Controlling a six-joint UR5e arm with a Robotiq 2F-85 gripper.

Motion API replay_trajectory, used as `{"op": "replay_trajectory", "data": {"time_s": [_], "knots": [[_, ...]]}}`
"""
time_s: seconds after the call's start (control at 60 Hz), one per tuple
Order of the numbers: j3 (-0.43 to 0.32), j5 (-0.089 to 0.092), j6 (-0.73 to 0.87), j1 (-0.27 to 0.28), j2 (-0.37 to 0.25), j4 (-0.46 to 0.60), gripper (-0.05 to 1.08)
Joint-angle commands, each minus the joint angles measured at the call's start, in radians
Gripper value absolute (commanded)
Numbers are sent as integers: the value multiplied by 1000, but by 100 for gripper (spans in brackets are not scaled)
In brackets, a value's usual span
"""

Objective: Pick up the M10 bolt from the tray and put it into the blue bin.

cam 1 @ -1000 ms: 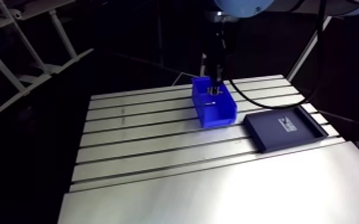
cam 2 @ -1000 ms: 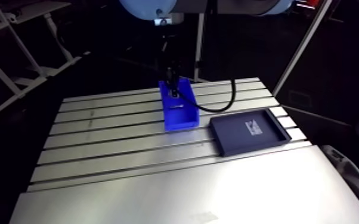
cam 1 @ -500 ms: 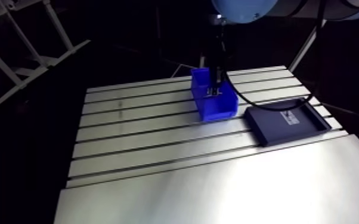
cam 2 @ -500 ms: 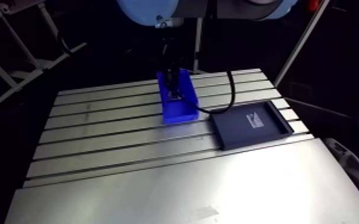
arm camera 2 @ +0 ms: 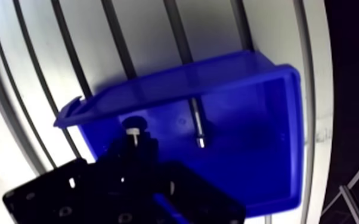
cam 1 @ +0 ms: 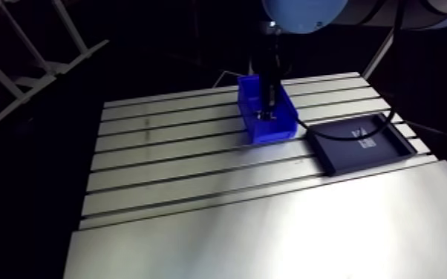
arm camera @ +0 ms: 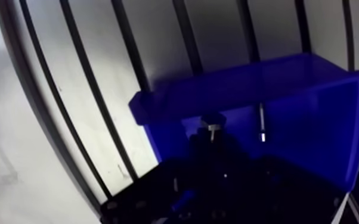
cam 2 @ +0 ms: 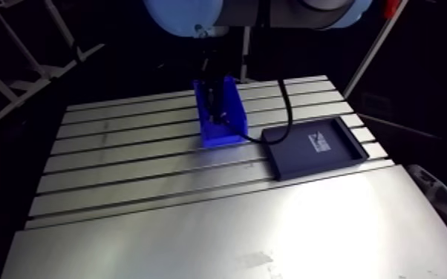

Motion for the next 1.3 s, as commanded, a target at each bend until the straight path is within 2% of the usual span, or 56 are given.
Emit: {"op": "replay_trajectory", "data": {"time_s": [0.017, 0.317, 0.567, 0.633, 0.8, 1.133, 1.3], "knots": [[-1, 1, 1, -1, 12, -5, 103], [-2, 0, 1, 0, 27, -33, 99], [-4, 0, 3, 1, 43, -45, 88], [-4, 0, 4, 1, 43, -46, 80], [-6, 1, 18, 1, 43, -47, 68], [-8, 3, 18, -1, 40, -47, 60], [-13, 3, 15, -1, 34, -45, 51]]}}
